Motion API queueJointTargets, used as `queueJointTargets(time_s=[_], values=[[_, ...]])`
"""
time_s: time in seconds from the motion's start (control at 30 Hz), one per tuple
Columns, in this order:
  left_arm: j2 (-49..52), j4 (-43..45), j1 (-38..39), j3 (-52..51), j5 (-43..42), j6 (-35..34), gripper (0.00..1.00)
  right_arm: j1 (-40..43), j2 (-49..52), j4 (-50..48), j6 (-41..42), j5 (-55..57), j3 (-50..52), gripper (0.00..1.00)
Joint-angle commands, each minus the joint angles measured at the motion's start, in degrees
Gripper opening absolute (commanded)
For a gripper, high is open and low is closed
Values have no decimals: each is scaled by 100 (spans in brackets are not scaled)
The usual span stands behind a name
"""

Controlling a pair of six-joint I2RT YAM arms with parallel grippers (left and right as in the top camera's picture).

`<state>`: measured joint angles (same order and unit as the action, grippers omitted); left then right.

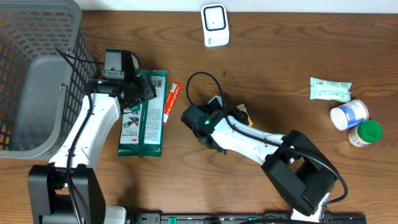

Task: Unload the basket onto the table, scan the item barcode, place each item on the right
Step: 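Lift the Kleenex pack with the right gripper toward the white scanner, then set the Kleenex pack down mid-table and release it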

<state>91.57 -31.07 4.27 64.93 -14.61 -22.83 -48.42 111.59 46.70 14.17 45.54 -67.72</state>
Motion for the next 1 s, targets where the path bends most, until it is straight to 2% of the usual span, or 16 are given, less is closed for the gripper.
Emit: queueJointTargets(time_s=[0.0, 0.1, 0.4, 0.47, 0.77, 0.97], values=[[-22, -15, -9, 17, 103, -37, 49, -33, 2, -4, 55, 2, -15, 56], [-22, -15, -9, 17, 103, -37, 49, -31, 2, -2, 55, 2, -15, 64], [-22, -15, -9, 17, 103, -37, 49, -26, 0, -74, 55, 0, -15, 68], [-22, -15, -9, 17, 103, -26, 49, 4, -20, -138, 55, -70, -26, 72], [-22, -37, -9, 17, 186, 7, 49, 603, -402, 50, -151, -1311, -1130, 73], [-22, -195, -9, 17, 186, 267, 50, 1119, -837, 20, -223, -3136, -1952, 70]])
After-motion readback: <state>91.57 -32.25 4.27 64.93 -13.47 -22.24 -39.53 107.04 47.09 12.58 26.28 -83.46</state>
